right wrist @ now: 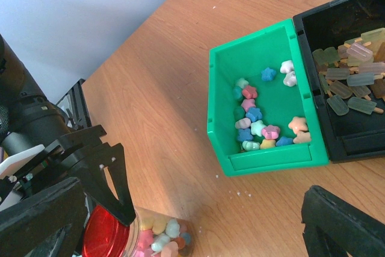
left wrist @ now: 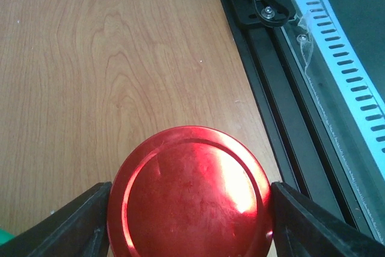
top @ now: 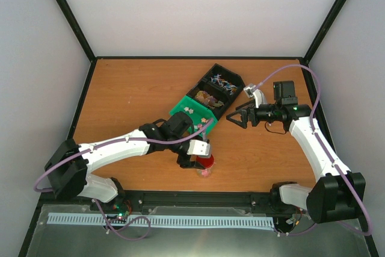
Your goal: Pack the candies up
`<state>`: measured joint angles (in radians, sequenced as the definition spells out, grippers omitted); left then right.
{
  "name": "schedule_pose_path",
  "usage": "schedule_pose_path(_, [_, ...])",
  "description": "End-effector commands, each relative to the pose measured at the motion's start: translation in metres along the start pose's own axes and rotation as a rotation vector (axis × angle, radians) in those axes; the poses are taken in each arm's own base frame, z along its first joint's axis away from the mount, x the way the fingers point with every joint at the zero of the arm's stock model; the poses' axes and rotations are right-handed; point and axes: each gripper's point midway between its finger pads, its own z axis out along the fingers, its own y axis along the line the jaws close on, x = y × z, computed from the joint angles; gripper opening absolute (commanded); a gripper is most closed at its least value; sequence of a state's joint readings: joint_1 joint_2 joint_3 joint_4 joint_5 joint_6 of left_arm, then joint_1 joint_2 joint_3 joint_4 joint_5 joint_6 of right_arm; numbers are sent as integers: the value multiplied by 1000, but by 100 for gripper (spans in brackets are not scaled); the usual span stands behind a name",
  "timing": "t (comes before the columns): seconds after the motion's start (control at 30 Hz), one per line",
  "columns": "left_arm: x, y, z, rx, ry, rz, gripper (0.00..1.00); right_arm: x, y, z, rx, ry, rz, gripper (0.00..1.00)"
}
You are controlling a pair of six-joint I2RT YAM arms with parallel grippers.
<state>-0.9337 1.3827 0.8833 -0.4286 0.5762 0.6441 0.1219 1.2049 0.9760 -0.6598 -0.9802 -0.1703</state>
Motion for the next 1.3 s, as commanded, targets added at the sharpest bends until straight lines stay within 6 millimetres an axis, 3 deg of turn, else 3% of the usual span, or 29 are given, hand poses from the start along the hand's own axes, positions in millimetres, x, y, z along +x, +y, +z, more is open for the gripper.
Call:
schedule_pose_path(0.0, [33, -12, 8, 33, 120, -50, 70, -3, 1, -2, -6, -5, -26, 97])
schedule_pose_path(0.33, [28, -10, 8, 35, 107, -53, 76, -2, -1, -1, -6, 0, -26, 98])
schedule_pose_path(0.6, [30, -7, 11, 25, 112, -58, 87, -1, 0, -1, -6, 0, -26, 98])
schedule_pose_path(0.83, [18, 6, 19, -9, 58, -62, 90, 1, -2, -1, -1, 3, -31, 98])
schedule_pose_path(1.03, [15, 14, 25, -32, 28, -71, 83, 2, -2, -1, 6, 8, -48, 98])
schedule_pose_path(1.27, [24, 18, 24, -72, 65, -74, 72, 4, -1, -2, 9, 12, -62, 98])
